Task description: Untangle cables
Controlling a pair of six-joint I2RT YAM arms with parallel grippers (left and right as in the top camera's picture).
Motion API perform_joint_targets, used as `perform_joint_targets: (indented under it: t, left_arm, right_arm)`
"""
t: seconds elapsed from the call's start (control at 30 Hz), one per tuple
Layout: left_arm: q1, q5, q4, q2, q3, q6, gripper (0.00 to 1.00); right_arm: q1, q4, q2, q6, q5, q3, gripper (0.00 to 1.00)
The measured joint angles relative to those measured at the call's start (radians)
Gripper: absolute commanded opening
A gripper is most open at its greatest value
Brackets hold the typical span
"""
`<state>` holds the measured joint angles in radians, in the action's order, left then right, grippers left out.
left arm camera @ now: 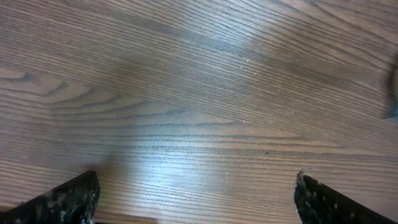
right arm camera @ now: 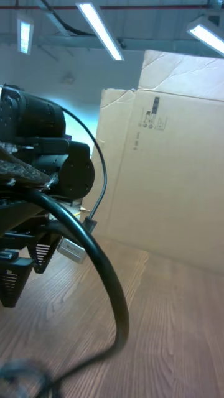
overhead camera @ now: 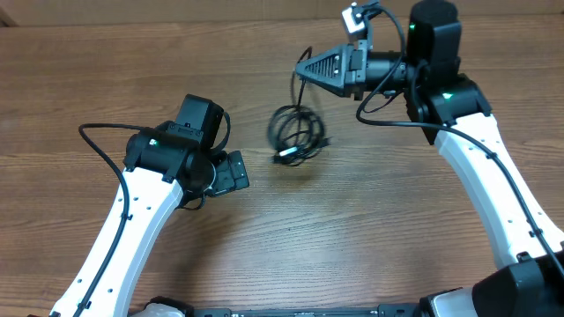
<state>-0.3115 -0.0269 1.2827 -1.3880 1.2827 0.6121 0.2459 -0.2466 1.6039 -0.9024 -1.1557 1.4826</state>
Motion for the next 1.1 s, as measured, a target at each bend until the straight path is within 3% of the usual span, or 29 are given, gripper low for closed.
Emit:
perform_joint_targets:
  t: [0.13,0.5,0.63,1.03,1.1]
  left_arm:
    - [0.0,-0.035,-0.023,0.0,0.0,0.0,1.0]
    - [0.04,-0.206,-0.132,0.0,-0.001,0.003,1.0]
    - [0.071,-0.308,-0.156,0.0,-0.001,-0.082,1.0]
    - [0.071,-0.379,-0.184,0.0,-0.002,-0.153,1.0]
    - [0.071,-0.366,-0.188,0.0,-0.014,-0.153,0.94]
  right_arm:
    - [0.027,-0.137,-0.006,-0.017,0.023,0.001,0.04]
    - [0.057,-0.138,-0.006,-0.014,-0.113,0.001,0.04]
    - [0.074,-0.135,-0.006,-0.014,-0.149,0.001,0.04]
    - [0.127,-0.075,-0.006,-0.061,-0.173,0.001,0.04]
    - [0.127,-0.075,-0.006,-0.071,-0.175,0.001,0.04]
